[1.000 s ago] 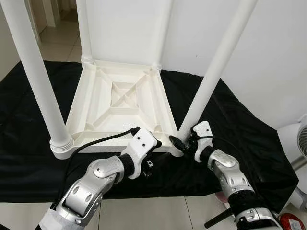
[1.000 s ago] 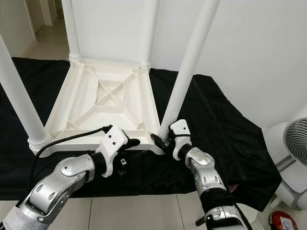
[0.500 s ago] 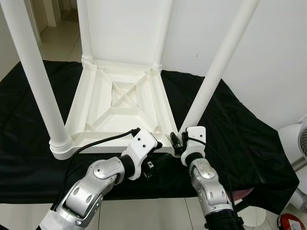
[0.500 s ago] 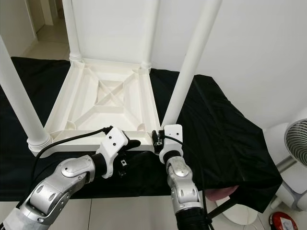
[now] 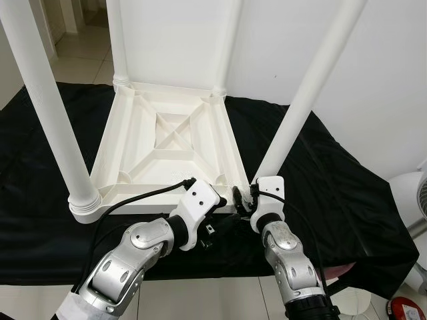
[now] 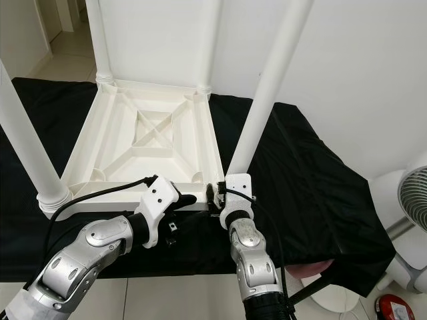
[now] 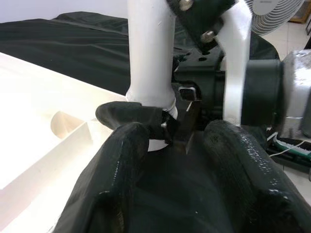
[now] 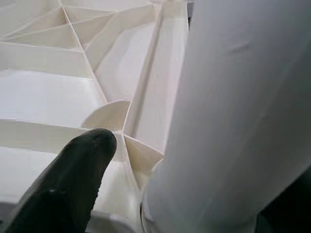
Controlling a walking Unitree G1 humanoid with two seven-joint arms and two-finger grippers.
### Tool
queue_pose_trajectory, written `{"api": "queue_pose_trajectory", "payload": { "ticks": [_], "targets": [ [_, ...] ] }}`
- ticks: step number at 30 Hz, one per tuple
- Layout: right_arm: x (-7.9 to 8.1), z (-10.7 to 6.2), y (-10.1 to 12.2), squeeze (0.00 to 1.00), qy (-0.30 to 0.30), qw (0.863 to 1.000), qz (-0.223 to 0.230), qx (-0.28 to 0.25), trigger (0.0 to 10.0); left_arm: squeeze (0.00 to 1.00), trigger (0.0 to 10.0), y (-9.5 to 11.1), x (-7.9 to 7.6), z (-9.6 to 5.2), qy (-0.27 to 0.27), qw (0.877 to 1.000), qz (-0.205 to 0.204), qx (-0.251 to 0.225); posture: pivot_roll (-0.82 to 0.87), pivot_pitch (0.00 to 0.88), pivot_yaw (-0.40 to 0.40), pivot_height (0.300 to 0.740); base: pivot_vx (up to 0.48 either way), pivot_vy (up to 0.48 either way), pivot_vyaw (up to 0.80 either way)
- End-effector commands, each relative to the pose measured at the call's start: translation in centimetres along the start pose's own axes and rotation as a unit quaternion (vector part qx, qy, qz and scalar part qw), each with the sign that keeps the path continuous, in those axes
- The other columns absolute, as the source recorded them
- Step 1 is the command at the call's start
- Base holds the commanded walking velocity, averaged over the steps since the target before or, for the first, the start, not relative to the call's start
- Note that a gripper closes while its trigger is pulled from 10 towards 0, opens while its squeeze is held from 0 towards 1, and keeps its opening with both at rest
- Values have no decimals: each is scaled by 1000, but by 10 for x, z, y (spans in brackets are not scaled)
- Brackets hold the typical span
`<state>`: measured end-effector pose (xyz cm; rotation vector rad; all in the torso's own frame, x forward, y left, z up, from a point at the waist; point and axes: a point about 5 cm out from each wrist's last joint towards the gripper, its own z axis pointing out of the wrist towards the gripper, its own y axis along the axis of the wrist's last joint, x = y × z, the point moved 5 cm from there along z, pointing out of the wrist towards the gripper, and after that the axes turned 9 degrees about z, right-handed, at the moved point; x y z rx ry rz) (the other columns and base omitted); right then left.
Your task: Building children table
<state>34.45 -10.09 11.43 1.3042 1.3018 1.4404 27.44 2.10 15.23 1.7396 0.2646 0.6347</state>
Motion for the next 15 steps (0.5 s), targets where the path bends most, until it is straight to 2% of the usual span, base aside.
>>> {"api": "queue_pose_trajectory", "payload": {
  "ticks": [1,4,5,6,10,12,14,15],
  "targets": [
    [-9,-3,2,1000,4,1000,4,-2,10000,0,10000,0,-4,1,-9,1000,-1,-1,28,0,-146,740,0,0,0],
    [-11,-5,4,1000,20,1000,-5,-4,10000,0,10000,0,-5,1,-10,1000,-1,0,28,0,-147,740,0,0,0],
    [-13,-6,6,757,41,999,-6,-5,10000,0,10000,0,-4,1,-10,1000,-1,0,27,0,-146,740,0,0,0],
    [-14,-8,8,0,58,998,-8,-6,10000,0,10000,0,-4,1,-10,1000,-1,0,27,0,-146,740,0,0,0],
    [-21,-8,12,0,92,996,-17,-5,10000,0,10000,0,-4,1,-10,1000,0,0,24,0,-143,740,0,0,0],
    [-33,-6,16,0,120,992,-43,-4,10000,0,10000,1,-4,2,-12,1000,1,-2,22,0,-140,740,0,0,0],
    [-33,-6,16,0,120,992,-43,-4,10000,0,10000,1,-4,2,-12,1000,1,-2,22,0,-140,740,0,0,0],
    [-40,-4,19,0,127,990,-56,-5,10000,0,10000,1,-4,2,-13,1000,2,-2,25,0,-139,740,0,0,0]
  ]
}}
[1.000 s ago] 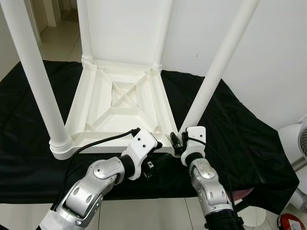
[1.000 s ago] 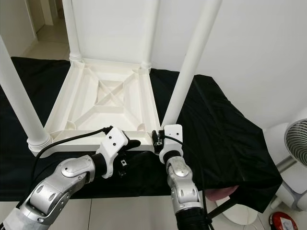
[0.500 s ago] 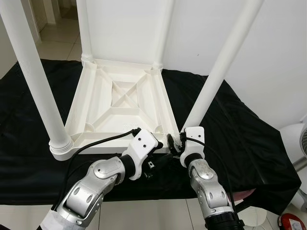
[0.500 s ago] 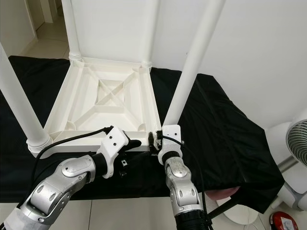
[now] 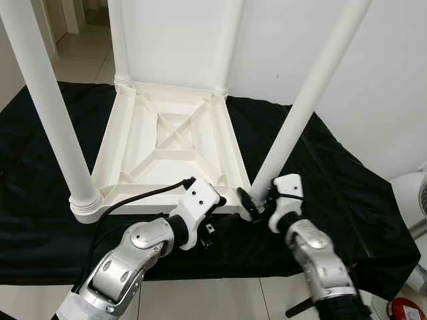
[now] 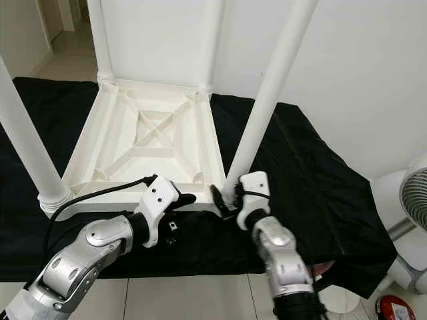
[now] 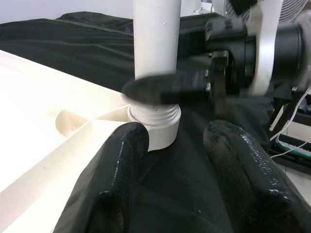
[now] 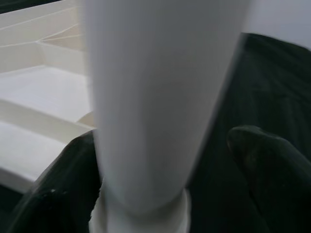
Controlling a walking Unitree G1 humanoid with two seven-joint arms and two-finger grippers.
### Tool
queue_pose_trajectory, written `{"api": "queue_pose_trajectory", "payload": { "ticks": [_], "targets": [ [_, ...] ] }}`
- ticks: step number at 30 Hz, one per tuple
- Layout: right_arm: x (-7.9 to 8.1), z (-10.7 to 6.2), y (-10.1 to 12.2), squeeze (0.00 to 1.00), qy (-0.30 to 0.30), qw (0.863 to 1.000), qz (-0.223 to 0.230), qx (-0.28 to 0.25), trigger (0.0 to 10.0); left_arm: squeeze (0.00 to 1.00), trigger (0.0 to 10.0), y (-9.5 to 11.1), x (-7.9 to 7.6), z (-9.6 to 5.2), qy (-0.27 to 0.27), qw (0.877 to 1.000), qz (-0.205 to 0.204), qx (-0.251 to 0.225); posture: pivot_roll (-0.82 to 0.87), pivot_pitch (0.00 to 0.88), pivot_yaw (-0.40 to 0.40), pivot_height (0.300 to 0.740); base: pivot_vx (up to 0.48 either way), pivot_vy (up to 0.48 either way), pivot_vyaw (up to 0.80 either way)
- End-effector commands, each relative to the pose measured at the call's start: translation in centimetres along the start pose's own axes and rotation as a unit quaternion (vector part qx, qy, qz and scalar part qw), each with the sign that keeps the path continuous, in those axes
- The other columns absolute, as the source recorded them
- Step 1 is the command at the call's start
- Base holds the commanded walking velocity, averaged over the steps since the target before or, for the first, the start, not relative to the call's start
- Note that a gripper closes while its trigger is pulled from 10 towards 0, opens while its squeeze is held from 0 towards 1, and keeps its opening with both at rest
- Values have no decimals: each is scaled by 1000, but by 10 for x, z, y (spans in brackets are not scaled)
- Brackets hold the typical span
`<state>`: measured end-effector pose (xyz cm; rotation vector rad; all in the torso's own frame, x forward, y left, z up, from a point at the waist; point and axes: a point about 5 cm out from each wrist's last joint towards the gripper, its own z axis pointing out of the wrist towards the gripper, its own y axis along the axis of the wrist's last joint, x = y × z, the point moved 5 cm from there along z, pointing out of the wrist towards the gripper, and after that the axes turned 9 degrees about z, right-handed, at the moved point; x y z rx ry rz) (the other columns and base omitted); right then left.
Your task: Building children table
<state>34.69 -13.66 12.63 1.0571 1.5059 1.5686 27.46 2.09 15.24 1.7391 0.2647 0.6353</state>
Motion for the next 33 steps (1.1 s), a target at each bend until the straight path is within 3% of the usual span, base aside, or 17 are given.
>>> {"api": "queue_pose_trajectory", "payload": {
  "ticks": [1,8,14,20,21,22,25,26,27,28,33],
  "targets": [
    [-10,-1,1,0,15,1000,-7,0,10000,0,10000,1,-4,2,-15,1000,3,-3,23,0,-137,740,0,0,0],
    [-5,2,-2,0,103,994,-27,23,10000,0,10000,3,-3,4,-17,1000,6,-5,28,0,-132,740,0,0,0],
    [-4,9,-9,0,121,991,-41,39,10000,0,10000,3,-2,5,-18,1000,9,-6,34,0,-131,740,0,0,0],
    [3,25,-15,0,135,988,-50,48,10000,0,10000,4,0,5,-17,1000,14,-7,43,0,-130,740,0,0,0],
    [5,28,-17,0,136,988,-52,48,8941,0,10000,4,1,5,-17,1000,15,-7,48,0,-130,740,0,0,0],
    [6,30,-18,0,139,988,-52,49,5059,0,10000,5,1,5,-17,1000,15,-7,50,0,-130,740,0,0,0],
    [6,31,-19,0,142,987,-53,48,4275,0,10000,5,1,5,-16,1000,16,-7,50,0,-130,740,0,0,0],
    [7,32,-20,0,144,987,-49,48,2745,0,10000,5,1,4,-16,1000,16,-7,51,0,-130,740,0,0,0],
    [7,32,-20,0,144,987,-49,48,2745,0,10000,5,1,4,-16,1000,16,-7,51,0,-130,740,0,0,0],
    [8,32,-21,0,148,987,-49,45,0,0,10000,5,1,4,-17,1000,15,-7,51,0,-130,740,0,0,0],
    [7,30,-23,0,153,986,-45,42,0,0,10000,5,0,4,-18,1000,15,-7,50,0,-128,740,0,0,0]
  ]
}}
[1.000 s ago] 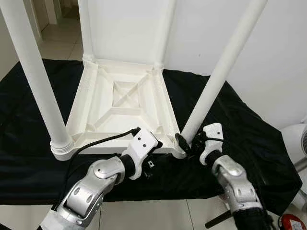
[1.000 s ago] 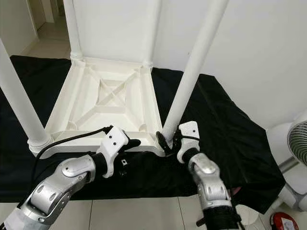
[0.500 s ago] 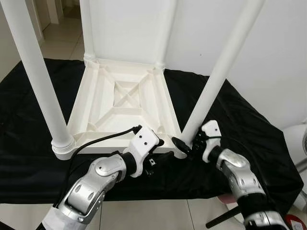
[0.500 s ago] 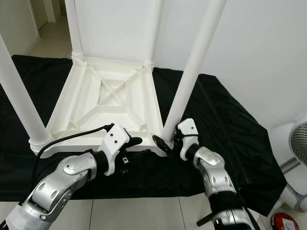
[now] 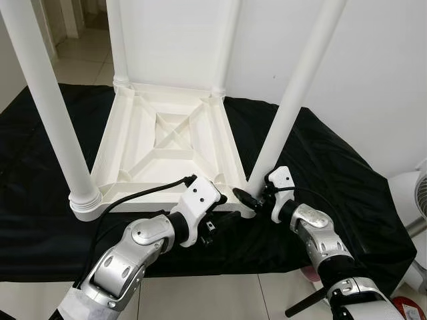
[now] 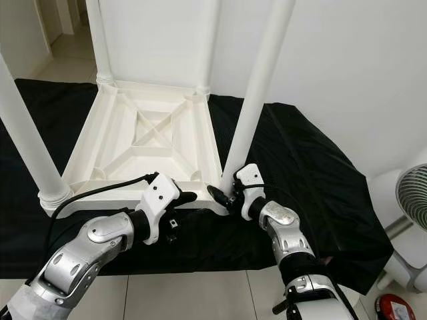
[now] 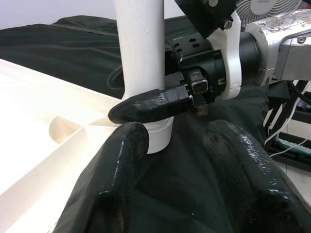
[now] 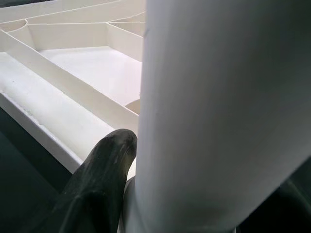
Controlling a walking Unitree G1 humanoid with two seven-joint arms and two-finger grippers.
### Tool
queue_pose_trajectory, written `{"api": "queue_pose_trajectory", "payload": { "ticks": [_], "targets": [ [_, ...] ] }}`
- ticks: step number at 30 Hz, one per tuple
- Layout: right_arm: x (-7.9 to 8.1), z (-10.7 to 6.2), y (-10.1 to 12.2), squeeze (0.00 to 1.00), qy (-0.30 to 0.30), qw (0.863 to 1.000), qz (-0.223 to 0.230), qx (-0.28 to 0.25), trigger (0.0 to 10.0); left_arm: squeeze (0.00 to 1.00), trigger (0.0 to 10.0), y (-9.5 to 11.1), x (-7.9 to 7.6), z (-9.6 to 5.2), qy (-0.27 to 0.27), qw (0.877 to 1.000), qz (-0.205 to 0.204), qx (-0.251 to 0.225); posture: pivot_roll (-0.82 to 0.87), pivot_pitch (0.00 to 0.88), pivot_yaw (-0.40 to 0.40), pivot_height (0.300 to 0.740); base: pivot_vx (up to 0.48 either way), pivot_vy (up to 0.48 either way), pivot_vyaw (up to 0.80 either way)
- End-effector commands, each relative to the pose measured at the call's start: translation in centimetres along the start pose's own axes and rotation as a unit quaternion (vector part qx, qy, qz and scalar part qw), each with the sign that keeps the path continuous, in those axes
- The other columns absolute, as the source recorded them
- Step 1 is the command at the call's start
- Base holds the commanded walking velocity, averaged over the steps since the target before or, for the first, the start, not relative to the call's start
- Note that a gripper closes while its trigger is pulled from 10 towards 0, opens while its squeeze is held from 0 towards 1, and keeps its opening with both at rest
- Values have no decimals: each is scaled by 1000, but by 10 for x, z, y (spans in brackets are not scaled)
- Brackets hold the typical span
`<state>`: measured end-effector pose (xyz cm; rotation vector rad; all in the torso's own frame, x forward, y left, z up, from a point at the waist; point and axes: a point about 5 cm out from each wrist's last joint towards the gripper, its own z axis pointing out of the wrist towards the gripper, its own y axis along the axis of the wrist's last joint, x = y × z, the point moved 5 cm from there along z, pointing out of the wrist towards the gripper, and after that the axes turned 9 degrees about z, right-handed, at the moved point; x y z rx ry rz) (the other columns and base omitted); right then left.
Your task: Building children table
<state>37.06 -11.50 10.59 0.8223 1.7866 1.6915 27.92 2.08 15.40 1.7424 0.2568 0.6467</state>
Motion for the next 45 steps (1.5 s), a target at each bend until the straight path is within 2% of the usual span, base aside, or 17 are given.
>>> {"api": "queue_pose_trajectory", "payload": {
  "ticks": [1,6,7,9,11,12,19,22,24,25,28,30,33,36,40,42,45],
  "targets": [
    [-2,-2,-5,0,2,1000,-4,11,0,0,10000,4,-4,2,-20,1000,9,-8,44,0,-125,740,0,0,0],
    [-4,-5,-9,0,-5,1000,7,14,0,0,10000,4,-5,2,-22,1000,8,-8,42,0,-125,740,0,0,0],
    [-7,-6,-12,0,-16,1000,17,21,10000,0,10000,4,-5,2,-23,1000,8,-8,40,0,-126,740,0,0,0],
    [-13,-8,-17,0,-52,998,33,32,10000,0,10000,3,-6,2,-23,1000,7,-7,39,0,-127,740,0,0,0],
    [-15,-8,-18,0,-63,997,39,35,10000,0,10000,3,-6,2,-23,1000,7,-6,39,0,-127,740,0,0,0],
    [-19,-8,-18,0,-98,993,49,33,10000,0,10000,2,-6,2,-23,1000,5,-6,32,0,-124,740,0,0,0],
    [-20,-8,-20,0,-157,985,63,23,10000,0,10000,2,-9,2,-27,1000,3,-6,25,0,-120,740,0,0,0],
    [-10,-9,-26,0,-224,969,104,15,10000,0,10000,1,-11,1,-29,1000,2,-5,21,0,-119,740,0,0,0],
    [-10,-9,-26,0,-224,969,104,15,10000,0,10000,1,-11,1,-29,1000,2,-5,21,0,-119,740,0,0,0],
    [-6,-9,-28,0,-242,963,118,13,10000,0,10000,1,-11,1,-29,1000,1,-4,17,0,-118,740,0,0,0],
    [14,-1,-28,0,-299,944,139,-1,10000,0,10000,1,-14,2,-32,999,-2,-5,11,0,-120,740,0,0,0],
    [18,2,-26,0,-313,938,145,-9,10000,0,10000,1,-14,2,-33,999,-3,-5,12,0,-120,740,0,0,0],
    [23,5,-23,0,-317,937,144,-16,10000,0,10000,1,-15,3,-33,999,-3,-6,14,0,-122,740,0,0,0],
    [29,11,-18,0,-304,941,146,-22,10000,0,10000,2,-15,3,-31,999,-5,-6,15,0,-125,740,0,0,0],
    [28,10,-17,0,-300,943,145,-23,10000,0,10000,1,-15,2,-31,999,-6,-6,15,0,-127,740,0,0,0],
    [25,8,-16,1000,-292,945,145,-27,10000,0,10000,1,-14,2,-29,1000,-6,-5,18,0,-131,740,0,0,0],
    [26,6,-11,1000,-279,948,147,-38,10000,0,10000,1,-13,2,-26,1000,-5,-5,18,0,-131,740,0,0,0]
  ]
}}
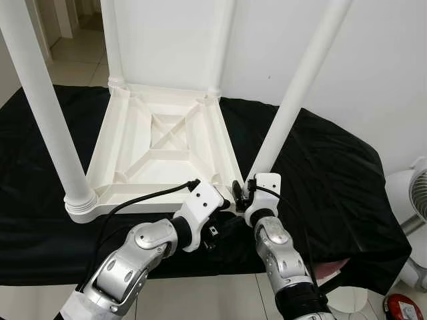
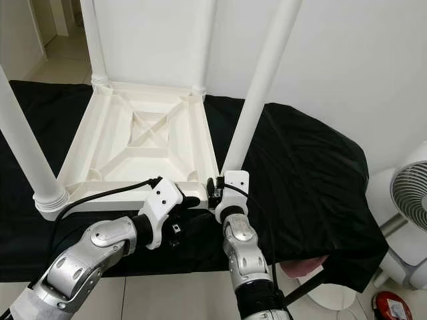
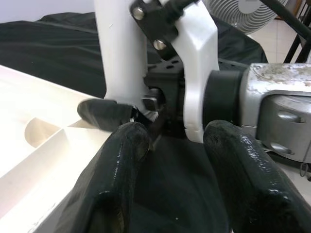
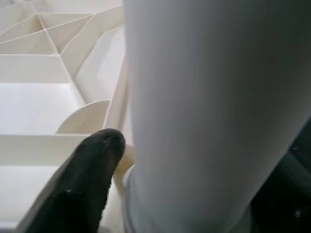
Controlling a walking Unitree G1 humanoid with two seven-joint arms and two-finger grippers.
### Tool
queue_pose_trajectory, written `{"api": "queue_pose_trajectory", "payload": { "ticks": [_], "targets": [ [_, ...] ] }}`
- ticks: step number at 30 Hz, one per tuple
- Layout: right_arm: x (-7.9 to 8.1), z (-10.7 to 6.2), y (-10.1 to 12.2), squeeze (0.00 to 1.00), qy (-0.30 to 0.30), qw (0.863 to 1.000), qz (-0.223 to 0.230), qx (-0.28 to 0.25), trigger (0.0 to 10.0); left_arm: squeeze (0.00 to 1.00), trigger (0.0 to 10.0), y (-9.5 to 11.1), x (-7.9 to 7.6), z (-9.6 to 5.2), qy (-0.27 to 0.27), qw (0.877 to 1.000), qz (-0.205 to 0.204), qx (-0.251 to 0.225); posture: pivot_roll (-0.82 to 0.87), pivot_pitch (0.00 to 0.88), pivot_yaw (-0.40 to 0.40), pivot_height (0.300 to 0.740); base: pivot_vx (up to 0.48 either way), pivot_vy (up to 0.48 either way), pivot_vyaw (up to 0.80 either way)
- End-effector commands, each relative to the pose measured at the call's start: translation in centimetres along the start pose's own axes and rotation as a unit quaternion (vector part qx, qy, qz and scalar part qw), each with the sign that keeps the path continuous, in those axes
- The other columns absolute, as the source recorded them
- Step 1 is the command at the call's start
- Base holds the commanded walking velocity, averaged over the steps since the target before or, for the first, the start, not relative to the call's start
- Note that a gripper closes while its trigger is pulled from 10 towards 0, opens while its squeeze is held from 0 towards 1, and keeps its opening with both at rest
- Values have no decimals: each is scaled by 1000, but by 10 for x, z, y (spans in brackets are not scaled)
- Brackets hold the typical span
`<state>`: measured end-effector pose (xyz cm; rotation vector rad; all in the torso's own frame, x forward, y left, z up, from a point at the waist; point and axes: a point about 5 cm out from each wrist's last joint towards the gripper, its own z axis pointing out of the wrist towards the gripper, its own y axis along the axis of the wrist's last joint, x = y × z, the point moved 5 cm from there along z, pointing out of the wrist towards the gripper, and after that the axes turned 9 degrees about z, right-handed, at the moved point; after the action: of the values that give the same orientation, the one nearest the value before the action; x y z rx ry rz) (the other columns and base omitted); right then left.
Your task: Building children table
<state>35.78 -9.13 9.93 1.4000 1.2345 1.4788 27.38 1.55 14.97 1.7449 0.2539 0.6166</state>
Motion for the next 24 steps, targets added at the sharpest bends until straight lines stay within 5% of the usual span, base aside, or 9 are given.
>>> {"api": "queue_pose_trajectory", "payload": {
  "ticks": [1,10,11,19,24],
  "targets": [
    [0,-3,0,1000,3,1000,6,6,10000,0,10000,3,-4,0,-13,1000,2,-5,19,0,-132,740,0,0,0],
    [-10,-8,9,1000,49,999,10,9,10000,0,10000,2,-3,-1,-8,1000,3,-3,27,0,-135,740,0,0,0],
    [-14,-12,17,0,77,997,-4,0,10000,0,10000,1,-2,-2,-7,1000,4,-2,27,0,-134,740,0,0,0],
    [-23,-20,32,0,143,989,-33,-9,10000,0,10000,1,-1,-3,-5,1000,5,0,25,0,-131,740,0,0,0],
    [-27,-23,41,0,223,971,-83,2,10000,0,10000,2,-2,-2,-8,1000,5,-1,23,0,-122,740,0,0,0]
  ]
}}
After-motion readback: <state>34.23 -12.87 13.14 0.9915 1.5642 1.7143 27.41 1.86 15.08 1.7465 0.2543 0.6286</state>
